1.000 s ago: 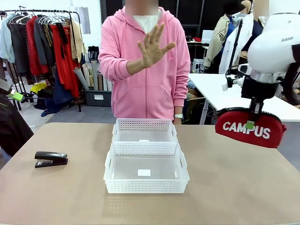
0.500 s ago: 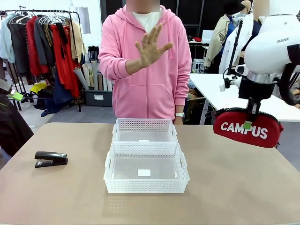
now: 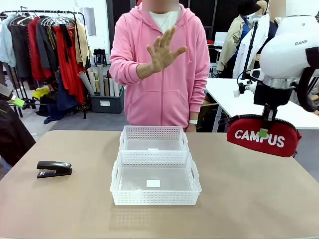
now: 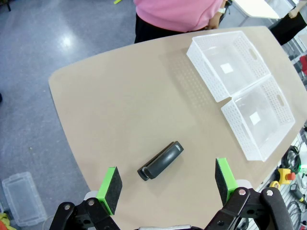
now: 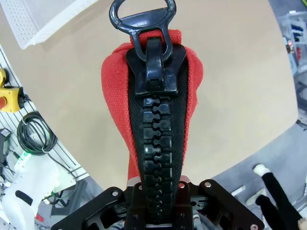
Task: Distribute items into two baskets.
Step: Place the picked Pencil pouch into the Organizing basket as instructed by the person.
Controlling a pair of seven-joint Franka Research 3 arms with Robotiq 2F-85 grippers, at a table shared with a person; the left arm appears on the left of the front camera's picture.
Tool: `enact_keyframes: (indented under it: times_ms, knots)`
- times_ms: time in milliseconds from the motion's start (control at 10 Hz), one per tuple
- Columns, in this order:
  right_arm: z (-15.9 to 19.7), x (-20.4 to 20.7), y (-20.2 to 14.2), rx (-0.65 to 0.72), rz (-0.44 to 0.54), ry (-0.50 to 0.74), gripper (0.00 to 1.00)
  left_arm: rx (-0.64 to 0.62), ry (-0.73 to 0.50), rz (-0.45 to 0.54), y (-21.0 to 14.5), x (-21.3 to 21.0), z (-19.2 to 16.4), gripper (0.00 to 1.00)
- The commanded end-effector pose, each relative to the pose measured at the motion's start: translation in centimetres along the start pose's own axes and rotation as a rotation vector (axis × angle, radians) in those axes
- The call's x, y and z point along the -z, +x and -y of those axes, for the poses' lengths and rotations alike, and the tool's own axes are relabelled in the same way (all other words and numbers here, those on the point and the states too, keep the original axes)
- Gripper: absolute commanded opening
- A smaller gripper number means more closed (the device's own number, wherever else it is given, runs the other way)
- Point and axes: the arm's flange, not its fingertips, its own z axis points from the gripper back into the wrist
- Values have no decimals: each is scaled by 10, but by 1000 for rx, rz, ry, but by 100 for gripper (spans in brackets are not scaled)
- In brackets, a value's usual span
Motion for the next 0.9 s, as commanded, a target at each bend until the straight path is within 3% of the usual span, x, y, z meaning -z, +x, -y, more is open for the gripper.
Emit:
enact_keyframes:
  times_ms: [0, 800]
  knots:
    - [-2, -2, -3, 5, 3, -4, 0, 3, -10, 6, 0, -1, 0, 100]
    - [-2, -2, -3, 5, 3, -4, 0, 3, -10, 6, 0, -1, 0, 100]
